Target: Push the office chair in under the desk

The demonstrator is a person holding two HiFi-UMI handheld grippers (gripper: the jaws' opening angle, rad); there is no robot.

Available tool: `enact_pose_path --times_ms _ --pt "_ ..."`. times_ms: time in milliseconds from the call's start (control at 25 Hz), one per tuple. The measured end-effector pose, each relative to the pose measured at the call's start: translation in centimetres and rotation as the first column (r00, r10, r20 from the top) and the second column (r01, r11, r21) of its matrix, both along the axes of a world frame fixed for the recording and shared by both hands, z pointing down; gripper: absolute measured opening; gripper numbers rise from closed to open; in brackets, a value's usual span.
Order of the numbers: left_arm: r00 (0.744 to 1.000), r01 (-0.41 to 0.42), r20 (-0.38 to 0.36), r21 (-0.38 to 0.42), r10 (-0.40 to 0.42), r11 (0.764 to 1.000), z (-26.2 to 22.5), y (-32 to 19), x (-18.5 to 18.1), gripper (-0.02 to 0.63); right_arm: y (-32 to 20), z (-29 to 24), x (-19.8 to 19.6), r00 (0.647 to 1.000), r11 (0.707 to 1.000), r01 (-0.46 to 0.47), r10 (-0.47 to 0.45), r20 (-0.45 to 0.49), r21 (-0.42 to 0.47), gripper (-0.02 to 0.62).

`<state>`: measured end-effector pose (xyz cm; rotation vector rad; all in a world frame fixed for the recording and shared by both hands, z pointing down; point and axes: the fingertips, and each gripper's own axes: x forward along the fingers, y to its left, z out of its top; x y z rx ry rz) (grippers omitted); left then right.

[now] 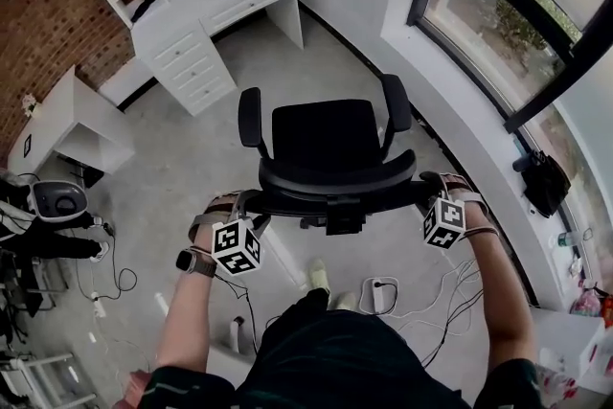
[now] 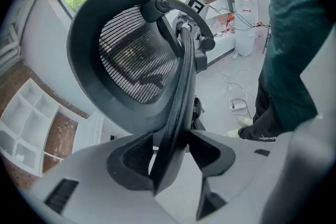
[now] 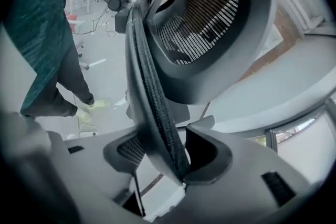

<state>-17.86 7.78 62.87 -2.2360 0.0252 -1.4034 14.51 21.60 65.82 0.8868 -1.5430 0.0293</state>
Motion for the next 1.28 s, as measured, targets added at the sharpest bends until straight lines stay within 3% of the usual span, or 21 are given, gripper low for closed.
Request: enact_pose_path --times_ms 120,200,320,480,880,1280 --pt "0.999 -0.017 0.052 0.048 0.014 0.999 0.9 -0.7 0.1 0.23 -0.2 0.1 0.1 0.999 1.0 0.021 -0.021 -0.029 0.007 0.188" --pt "0.996 -0.036 0.08 0.032 0.033 0.999 1.2 -0.8 -0.3 0.231 -0.3 0.2 -0.2 0.999 0.999 0.032 -0.032 -0.041 0.006 0.176" --pt "0.991 -0.077 0.114 0.022 0.073 0.997 1.4 -0.8 -0.9 0.172 -0.9 0.7 -0.5 0.995 0.999 0.053 -0.052 -0.083 0.007 0.163" --pt "0.993 -0.072 0.1 0.04 0.068 0.997 1.4 -0.7 -0.7 0.167 -1.4 1.5 -0.1 0.987 0.997 0.074 -0.072 -0.141 0.01 0.138" --pt "0.996 -0.052 0.08 0.043 0.048 0.998 1.2 -1.4 -0.1 0.176 -2.2 1.4 0.6 0.991 0.999 0.043 -0.044 -0.129 -0.008 0.135" --pt "0.993 -0.033 0.114 0.023 0.031 0.999 1.9 -3.3 1.7 0.172 -4.7 1.6 2.9 0.99 1.0 0.013 -0.011 -0.144 0.008 0.14"
